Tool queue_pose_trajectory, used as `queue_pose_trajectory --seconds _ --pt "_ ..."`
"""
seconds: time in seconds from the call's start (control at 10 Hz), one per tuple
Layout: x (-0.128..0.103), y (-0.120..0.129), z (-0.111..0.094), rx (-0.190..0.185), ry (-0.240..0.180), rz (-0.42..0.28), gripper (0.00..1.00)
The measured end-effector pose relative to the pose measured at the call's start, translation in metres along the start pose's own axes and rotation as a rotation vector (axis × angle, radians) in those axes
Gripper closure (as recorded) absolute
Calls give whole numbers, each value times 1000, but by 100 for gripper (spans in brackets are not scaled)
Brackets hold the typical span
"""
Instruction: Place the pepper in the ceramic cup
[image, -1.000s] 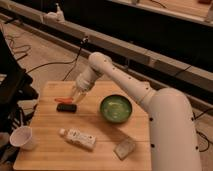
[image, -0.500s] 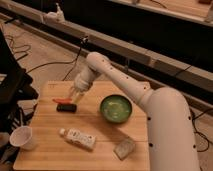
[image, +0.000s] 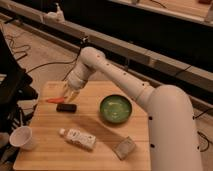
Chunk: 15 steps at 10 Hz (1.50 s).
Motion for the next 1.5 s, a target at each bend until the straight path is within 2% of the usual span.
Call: queue_pose_trajectory --seconds 0.3,0.4,0.6,0.8,1.4,1.5 --pt "-65 2 17 -40 -81 -141 100" --pt "-90 5 30 -64 -134 -184 100" --pt "-127 18 62 -131 -226 -232 100" --pt "-154 38 100 -224 -285 -269 100" --pt "-153 39 101 -227 -288 -265 100" --pt "-150 33 109 -211 -285 -235 100"
